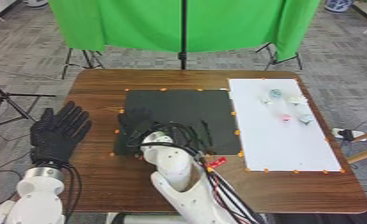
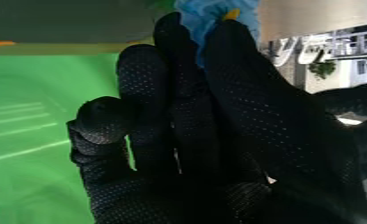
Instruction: Arrange flowers
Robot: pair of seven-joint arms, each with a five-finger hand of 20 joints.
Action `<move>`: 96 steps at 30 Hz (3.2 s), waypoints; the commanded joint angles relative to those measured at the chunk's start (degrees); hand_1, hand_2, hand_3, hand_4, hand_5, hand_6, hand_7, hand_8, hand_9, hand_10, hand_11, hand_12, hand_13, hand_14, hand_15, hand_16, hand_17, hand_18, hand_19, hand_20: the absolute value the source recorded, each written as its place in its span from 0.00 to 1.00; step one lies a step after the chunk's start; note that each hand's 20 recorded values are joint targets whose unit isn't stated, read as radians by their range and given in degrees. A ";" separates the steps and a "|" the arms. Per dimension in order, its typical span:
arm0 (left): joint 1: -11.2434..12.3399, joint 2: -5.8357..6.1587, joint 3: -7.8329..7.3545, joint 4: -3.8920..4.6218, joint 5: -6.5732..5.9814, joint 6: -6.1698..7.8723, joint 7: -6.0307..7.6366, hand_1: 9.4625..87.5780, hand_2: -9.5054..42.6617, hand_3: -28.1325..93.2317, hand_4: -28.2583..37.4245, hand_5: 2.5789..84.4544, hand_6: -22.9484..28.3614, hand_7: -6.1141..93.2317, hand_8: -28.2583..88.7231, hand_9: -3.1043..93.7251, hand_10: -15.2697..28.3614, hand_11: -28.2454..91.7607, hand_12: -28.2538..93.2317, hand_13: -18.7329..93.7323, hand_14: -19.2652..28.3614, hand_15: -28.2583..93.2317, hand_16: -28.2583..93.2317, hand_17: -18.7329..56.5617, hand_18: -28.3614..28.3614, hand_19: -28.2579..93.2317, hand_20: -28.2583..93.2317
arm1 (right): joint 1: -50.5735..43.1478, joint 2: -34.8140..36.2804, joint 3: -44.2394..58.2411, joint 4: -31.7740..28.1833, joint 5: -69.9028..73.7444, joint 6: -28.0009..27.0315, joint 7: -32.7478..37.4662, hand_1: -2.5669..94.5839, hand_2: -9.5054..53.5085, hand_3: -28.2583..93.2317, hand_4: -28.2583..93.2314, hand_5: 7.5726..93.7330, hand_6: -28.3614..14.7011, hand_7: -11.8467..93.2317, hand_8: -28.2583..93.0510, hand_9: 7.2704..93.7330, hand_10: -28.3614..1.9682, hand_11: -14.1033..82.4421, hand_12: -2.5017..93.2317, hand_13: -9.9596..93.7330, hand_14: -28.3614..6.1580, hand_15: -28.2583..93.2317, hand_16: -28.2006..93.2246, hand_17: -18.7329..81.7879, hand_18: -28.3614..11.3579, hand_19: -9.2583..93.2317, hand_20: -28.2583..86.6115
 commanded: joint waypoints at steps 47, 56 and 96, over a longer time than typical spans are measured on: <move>1.88 -5.03 -3.45 1.49 1.06 -5.64 -4.06 0.22 0.42 0.85 0.00 0.53 0.63 0.25 0.14 0.43 0.73 0.44 0.32 0.41 0.76 0.61 0.17 0.16 0.78 0.56 0.35 | -3.37 19.22 16.87 -19.39 19.68 8.10 13.64 0.51 0.00 0.94 0.00 0.58 0.53 0.31 0.12 0.55 0.28 0.33 0.19 0.54 0.31 0.65 0.34 0.46 0.11 0.83 0.50; 4.24 -5.85 -4.73 0.31 1.32 -5.88 -2.60 0.23 0.41 0.85 0.00 0.53 0.63 0.25 0.15 0.43 0.72 0.44 0.32 0.41 0.76 0.61 0.17 0.16 0.78 0.56 0.35 | -8.51 30.23 31.78 -21.53 26.97 -2.91 17.55 0.52 0.00 0.96 0.00 0.41 0.51 0.32 0.11 0.34 0.26 0.29 0.16 0.35 0.25 0.54 0.30 0.34 0.19 0.69 0.40; 4.50 -6.31 -4.28 -0.25 -1.50 -2.17 -1.86 0.23 0.42 0.85 0.00 0.53 0.63 0.26 0.14 0.43 0.72 0.44 0.32 0.41 0.76 0.61 0.17 0.16 0.79 0.56 0.35 | -16.62 34.72 34.11 -15.25 25.37 20.25 20.24 0.69 0.00 0.80 0.00 0.82 0.66 0.49 0.26 0.93 0.62 0.27 0.48 0.73 0.61 0.61 0.58 0.50 0.18 0.87 0.57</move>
